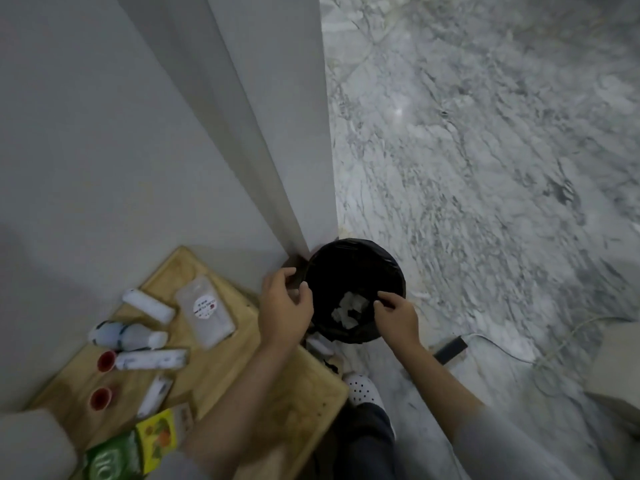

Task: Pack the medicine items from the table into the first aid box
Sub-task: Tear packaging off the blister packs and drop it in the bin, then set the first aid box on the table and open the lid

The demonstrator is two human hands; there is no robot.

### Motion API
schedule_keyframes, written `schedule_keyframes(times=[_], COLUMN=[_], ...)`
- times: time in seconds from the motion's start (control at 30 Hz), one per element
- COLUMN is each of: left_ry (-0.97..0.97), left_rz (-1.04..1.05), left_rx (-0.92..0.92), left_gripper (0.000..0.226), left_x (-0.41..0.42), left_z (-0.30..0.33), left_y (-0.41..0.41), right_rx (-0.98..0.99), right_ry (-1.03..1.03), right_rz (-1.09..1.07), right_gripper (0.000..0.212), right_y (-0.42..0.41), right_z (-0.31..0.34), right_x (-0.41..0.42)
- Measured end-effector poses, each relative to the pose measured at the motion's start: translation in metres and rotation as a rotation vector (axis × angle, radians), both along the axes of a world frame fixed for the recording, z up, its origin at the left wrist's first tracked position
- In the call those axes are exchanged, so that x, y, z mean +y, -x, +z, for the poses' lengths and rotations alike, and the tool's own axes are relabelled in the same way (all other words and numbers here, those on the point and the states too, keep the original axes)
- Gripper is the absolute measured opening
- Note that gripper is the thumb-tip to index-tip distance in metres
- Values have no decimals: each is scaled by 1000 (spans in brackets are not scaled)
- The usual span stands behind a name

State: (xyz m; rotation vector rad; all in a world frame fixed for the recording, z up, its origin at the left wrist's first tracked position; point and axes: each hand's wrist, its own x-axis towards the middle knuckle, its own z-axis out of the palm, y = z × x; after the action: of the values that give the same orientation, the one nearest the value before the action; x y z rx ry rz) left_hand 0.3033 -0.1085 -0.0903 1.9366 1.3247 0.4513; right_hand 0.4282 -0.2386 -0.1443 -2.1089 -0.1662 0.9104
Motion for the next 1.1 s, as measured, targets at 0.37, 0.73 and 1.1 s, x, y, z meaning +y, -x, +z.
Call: schedule_keyframes(times=[0.37,0.73,1.1], left_ry=[-295,-701,-476], left_rz=[224,603,681], left_rx=[-283,-143,-102], left_gripper=[26,30,85], left_x=[-28,-66,-34], left_z=[81,86,16], left_y=[180,396,502], right_rx=[-198,-440,-733], right_ry=[-492,-923,-938], right_rz=[135,707,1284], right_gripper=[23,27,31], right_y=[164,337,389], right_z=[110,138,160], right_x=[22,56,107])
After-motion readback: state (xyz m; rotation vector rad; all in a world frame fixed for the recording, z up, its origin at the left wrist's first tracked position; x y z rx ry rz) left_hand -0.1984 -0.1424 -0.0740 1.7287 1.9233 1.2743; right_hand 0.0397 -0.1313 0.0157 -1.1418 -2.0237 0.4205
